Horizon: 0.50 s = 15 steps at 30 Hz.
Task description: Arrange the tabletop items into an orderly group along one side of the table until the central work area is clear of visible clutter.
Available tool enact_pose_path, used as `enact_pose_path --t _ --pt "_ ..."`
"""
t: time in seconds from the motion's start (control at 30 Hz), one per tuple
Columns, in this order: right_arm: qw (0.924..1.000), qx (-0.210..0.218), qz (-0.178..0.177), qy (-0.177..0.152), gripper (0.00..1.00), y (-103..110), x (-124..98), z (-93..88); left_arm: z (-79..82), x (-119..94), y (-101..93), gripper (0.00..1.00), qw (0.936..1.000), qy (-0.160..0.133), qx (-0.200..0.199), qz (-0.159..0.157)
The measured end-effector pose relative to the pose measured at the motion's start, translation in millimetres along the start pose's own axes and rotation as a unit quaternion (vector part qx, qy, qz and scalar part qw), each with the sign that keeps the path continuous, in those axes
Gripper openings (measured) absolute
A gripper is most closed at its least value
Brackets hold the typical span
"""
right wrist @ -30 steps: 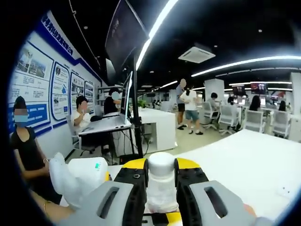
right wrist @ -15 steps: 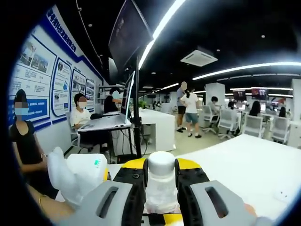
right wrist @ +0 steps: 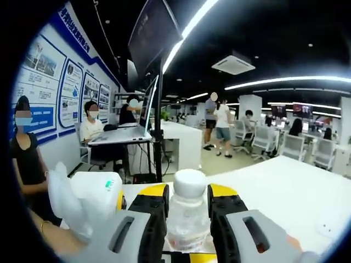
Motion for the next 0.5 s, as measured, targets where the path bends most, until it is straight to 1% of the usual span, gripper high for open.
enact_pose_path --t 0.3,0.4,0.5 --pt "1.0 -0.001 -0.002 0.002 0.35 0.1 -0.6 -0.1 0.0 -0.1 -2.8 0.67 1.0 0.002 -0.004 -0.006" --pt "1.0 0.001 -0.002 0.005 0.35 0.4 -0.9 -1.1 -0.1 -0.8 -4.3 0.71 1.0 0.004 -0.004 -0.008" --pt "0.9999 0.015 0.002 0.004 0.36 0.0 -1.9 -1.8 1.8 -1.3 -4.7 0.76 1.0 0.002 0.001 -0.01"
Point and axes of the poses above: the point that each gripper's makers call its tool centre point, and the gripper's own axes: x roughly forward along the fingers, y roughly to its left, z roughly out of its top, the point moved 1 cm from there along -x, roughly backward along the fingers, and after that the axes turned 10 degrees about -x, right-handed, at the moved point
